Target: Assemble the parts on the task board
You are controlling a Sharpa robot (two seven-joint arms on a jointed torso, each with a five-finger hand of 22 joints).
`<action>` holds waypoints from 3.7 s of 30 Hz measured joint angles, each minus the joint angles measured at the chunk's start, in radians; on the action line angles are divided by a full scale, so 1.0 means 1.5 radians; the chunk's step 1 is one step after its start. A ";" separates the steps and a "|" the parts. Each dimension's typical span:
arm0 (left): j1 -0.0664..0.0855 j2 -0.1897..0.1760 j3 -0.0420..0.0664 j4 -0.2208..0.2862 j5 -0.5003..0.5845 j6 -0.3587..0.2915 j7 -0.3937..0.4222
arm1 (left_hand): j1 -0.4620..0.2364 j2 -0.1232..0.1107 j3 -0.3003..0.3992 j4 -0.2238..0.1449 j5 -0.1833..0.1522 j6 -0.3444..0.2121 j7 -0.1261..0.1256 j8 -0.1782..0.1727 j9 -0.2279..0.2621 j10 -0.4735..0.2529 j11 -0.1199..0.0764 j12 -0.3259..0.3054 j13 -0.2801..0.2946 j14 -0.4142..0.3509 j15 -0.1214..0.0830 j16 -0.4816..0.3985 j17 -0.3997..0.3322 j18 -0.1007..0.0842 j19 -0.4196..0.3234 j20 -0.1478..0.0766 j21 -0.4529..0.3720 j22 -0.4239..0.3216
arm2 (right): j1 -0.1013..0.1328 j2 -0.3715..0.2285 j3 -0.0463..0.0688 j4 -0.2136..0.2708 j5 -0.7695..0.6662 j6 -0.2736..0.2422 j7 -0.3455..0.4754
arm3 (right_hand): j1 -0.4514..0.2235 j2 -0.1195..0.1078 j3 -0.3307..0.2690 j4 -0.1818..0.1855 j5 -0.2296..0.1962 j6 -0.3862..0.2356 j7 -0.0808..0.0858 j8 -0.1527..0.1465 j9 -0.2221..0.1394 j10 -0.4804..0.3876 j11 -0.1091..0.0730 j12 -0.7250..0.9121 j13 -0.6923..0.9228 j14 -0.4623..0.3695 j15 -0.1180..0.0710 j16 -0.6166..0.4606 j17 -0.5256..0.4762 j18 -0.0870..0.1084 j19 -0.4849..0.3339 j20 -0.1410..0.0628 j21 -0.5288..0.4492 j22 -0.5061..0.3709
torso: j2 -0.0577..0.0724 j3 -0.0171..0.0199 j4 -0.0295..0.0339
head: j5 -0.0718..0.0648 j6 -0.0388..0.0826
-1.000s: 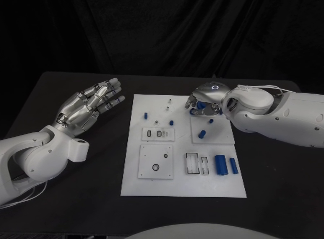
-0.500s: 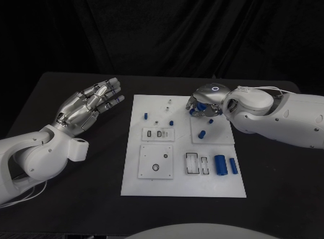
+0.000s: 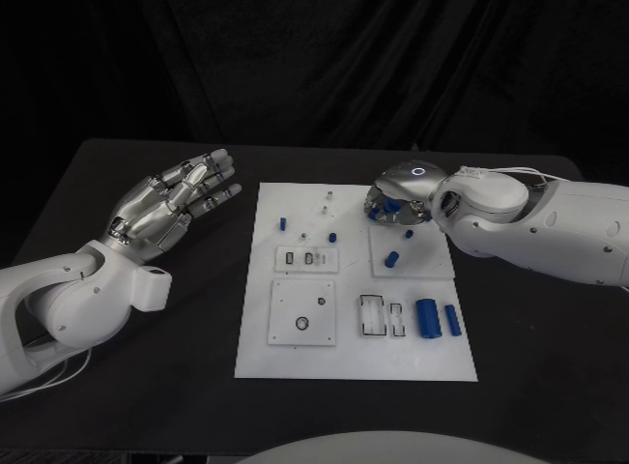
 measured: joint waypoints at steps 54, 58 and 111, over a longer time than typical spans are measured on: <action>0.000 0.023 0.000 -0.018 0.000 0.007 0.000 | 0.008 0.003 0.011 -0.004 0.006 -0.002 0.002 0.000 0.000 0.000 0.000 0.000 0.000 0.000 0.000 0.003 0.000 0.000 0.000 0.000 0.000 0.000 | 0.016 0.149 0.009 -0.142 0.026 -0.082 0.028 | -0.011 0.006 0.020 -0.039 -0.073 0.012 0.033 0.044 0.097 0.070 -0.022 -0.023 0.005 0.001 -0.033 0.000 0.018 0.001 0.007 -0.033 0.002 0.000 | 0.000 0.0010 0.0053 | 0.002 0.005; 0.000 0.026 0.000 -0.020 0.000 0.008 0.000 | 0.008 0.003 0.011 -0.004 0.006 -0.002 0.002 0.000 0.000 0.000 0.000 0.000 0.000 0.000 0.000 0.003 0.000 0.000 0.000 0.000 0.000 0.000 | 0.016 0.150 0.009 -0.142 0.027 -0.075 0.028 | -0.010 0.006 0.020 -0.039 -0.075 0.011 0.032 0.042 0.098 0.070 -0.022 -0.026 0.005 0.001 -0.033 0.000 0.018 0.001 0.007 -0.033 0.002 0.000 | 0.000 0.0022 0.0052 | 0.001 0.005; 0.000 0.028 0.000 -0.035 0.000 0.016 0.000 | 0.010 0.005 0.016 -0.005 0.006 -0.005 0.005 0.000 0.000 0.000 0.000 0.000 0.000 0.000 0.000 0.003 0.000 0.000 0.000 0.000 0.000 0.000 | 0.001 0.153 0.009 -0.154 0.027 -0.051 0.019 | -0.031 -0.009 0.009 -0.059 -0.106 -0.207 -0.022 -0.050 0.033 -0.143 0.010 -0.093 0.007 -0.050 -0.007 -0.050 -0.075 0.001 -0.055 -0.006 -0.063 -0.024 | -0.001 0.0026 0.0054 | -0.005 0.005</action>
